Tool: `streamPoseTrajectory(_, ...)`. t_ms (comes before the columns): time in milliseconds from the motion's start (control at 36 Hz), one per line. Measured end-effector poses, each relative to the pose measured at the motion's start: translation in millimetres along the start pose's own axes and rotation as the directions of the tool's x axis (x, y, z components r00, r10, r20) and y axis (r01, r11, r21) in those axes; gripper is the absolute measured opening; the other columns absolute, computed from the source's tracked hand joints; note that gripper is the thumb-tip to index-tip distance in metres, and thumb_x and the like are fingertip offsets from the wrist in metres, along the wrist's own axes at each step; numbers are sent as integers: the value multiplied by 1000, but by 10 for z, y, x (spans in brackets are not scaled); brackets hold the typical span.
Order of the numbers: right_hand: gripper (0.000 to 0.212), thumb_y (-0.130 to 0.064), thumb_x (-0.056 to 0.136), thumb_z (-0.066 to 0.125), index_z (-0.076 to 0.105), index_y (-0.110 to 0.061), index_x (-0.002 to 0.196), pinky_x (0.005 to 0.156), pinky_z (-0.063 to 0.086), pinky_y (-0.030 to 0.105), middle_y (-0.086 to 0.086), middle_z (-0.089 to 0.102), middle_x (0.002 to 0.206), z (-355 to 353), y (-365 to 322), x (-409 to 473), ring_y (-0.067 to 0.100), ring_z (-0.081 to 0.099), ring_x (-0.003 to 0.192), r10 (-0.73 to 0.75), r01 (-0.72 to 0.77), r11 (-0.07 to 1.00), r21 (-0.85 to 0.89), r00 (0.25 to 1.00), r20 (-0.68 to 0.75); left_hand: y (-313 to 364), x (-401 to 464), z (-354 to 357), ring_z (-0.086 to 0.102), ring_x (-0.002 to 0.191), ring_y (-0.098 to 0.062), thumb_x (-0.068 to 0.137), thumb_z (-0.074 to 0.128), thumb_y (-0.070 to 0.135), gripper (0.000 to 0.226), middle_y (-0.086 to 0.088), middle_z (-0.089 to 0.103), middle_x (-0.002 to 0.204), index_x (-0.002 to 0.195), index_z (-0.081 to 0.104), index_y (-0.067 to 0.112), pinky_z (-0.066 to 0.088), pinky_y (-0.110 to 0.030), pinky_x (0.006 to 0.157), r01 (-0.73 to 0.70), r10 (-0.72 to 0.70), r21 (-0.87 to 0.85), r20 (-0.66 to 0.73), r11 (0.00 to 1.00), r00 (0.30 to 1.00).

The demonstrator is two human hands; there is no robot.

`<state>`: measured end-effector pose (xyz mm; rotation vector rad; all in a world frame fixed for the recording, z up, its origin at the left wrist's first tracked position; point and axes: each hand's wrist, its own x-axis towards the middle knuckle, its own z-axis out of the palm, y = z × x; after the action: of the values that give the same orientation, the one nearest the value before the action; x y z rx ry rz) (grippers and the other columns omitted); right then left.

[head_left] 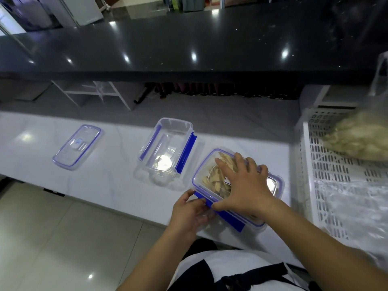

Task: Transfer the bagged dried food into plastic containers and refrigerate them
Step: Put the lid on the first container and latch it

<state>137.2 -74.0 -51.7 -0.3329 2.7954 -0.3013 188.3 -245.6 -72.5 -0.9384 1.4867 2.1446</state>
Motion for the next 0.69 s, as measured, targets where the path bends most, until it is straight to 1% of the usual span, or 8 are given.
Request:
streamPoseTrajectory(167, 119, -90, 58, 54, -5, -46, 151, 115, 12, 61, 8, -2, 164, -69, -142, 37, 40, 5, 147, 114, -115, 990, 84, 993, 22, 214, 215, -87, 72, 99, -40, 97, 52, -3, 33, -23, 73, 105, 125, 59, 13, 60, -50, 81, -16, 12, 108, 38, 994, 999)
streamPoseTrajectory(222, 117, -89, 58, 54, -4, -47, 150, 114, 15, 60, 9, 3, 163, -110, -199, 63, 38, 11, 145, 140, -140, 984, 113, 990, 6, 278, 289, -107, 71, 100, -42, 96, 51, -4, 35, -26, 72, 108, 126, 58, 13, 61, -47, 75, -23, 17, 126, 56, 992, 998)
streamPoseTrajectory(306, 117, -91, 56, 54, -2, -47, 149, 111, 23, 56, 7, 10, 160, -164, -267, 105, 35, 18, 142, 190, -183, 969, 165, 981, -33, 387, 377, -136, 73, 91, -37, 97, 52, -4, 35, -25, 72, 108, 124, 58, 18, 61, -43, 68, -46, 36, 149, 70, 988, 997)
streamPoseTrajectory(417, 117, -91, 56, 56, -1, -50, 150, 112, 25, 53, 4, 8, 162, -268, -345, 93, 32, 18, 144, 262, -224, 921, 320, 962, -81, 564, 488, -181, 76, 84, -29, 99, 50, 0, 34, -19, 73, 104, 120, 60, 25, 62, -42, 67, -74, 57, 199, 90, 977, 994)
streamPoseTrajectory(500, 117, -86, 54, 65, 5, -54, 149, 114, 28, 51, -2, 12, 162, -383, -348, 3, 27, 19, 144, 316, -222, 837, 501, 943, -109, 627, 555, -214, 76, 81, -27, 99, 52, 2, 37, -16, 72, 106, 128, 57, 24, 62, -39, 66, -73, 56, 204, 88, 976, 995)
streamPoseTrajectory(556, 118, -89, 46, 65, 10, -59, 147, 112, 34, 51, -7, 18, 158, -444, -312, -102, 23, 24, 142, 355, -212, 747, 631, 929, -108, 616, 556, -235, 75, 86, -28, 97, 56, 1, 42, -15, 71, 111, 132, 54, 24, 62, -37, 65, -65, 44, 178, 119, 982, 992)
streamPoseTrajectory(611, 117, -92, 42, 65, 16, -62, 145, 108, 40, 48, -11, 24, 155, -481, -259, -245, 19, 29, 140, 408, -209, 671, 711, 905, -119, 559, 536, -252, 72, 100, -31, 95, 58, -2, 51, -13, 68, 121, 136, 49, 27, 62, -39, 67, -61, 36, 132, 182, 989, 983)
streamPoseTrajectory(694, 114, -90, 44, 67, 19, -62, 144, 109, 36, 43, -14, 22, 157, -476, -194, -496, 16, 28, 142, 491, -288, 652, 702, 865, -100, 441, 489, -260, 67, 113, -31, 94, 56, -8, 65, -9, 65, 129, 142, 42, 33, 61, -51, 80, -51, 36, 54, 249, 997, 968)
